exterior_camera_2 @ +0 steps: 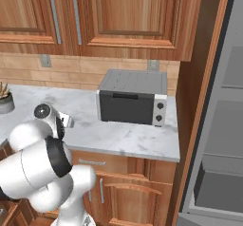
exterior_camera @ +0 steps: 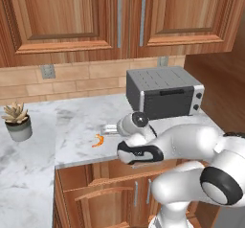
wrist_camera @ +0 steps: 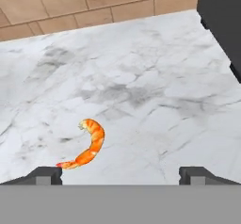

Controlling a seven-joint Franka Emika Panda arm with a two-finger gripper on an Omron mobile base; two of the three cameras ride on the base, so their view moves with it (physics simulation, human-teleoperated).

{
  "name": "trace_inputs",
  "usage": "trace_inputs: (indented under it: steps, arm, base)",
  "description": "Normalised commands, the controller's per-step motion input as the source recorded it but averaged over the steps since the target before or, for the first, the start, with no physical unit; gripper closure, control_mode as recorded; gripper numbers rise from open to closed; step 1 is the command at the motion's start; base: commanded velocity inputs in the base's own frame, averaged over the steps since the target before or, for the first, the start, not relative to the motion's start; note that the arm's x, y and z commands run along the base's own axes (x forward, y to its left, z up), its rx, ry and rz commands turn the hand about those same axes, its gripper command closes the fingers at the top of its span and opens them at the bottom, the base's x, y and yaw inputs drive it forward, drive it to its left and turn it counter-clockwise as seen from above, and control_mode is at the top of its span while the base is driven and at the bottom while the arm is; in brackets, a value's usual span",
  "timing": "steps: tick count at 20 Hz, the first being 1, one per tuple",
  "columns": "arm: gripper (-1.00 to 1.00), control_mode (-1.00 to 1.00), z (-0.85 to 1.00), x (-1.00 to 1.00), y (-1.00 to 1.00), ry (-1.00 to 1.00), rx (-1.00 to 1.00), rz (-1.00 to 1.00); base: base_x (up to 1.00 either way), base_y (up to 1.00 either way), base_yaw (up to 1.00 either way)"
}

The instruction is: Open the fridge, remove the pear, broccoli, and shrimp, and place them on any counter.

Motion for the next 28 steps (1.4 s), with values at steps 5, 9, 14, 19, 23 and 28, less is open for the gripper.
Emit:
trace_inputs:
  steps: [5,9,14,19,23,28]
  arm:
    - [-1.00,-1.00,1.00,-0.05,-0.26,0.26,0.00,0.00]
    - [-1.00,-1.00,0.93,-0.18,-0.08,0.25,-0.08,0.00]
    - [-1.00,-1.00,0.30,-0.58,0.00,0.07,-0.19,-0.02]
    - [-1.00,-1.00,0.47,-0.71,-0.19,0.00,-0.05,-0.02]
    - [-1.00,-1.00,0.84,-0.76,-0.57,0.00,0.00,-0.02]
    - [-1.00,-1.00,0.71,-0.69,-0.58,0.00,0.00,0.00]
  base:
    - [0.00,0.00,0.00]
    - [0.00,0.00,0.00]
    - [0.00,0.00,0.00]
    - [0.00,0.00,0.00]
    - [0.00,0.00,0.00]
    - [0.00,0.00,0.00]
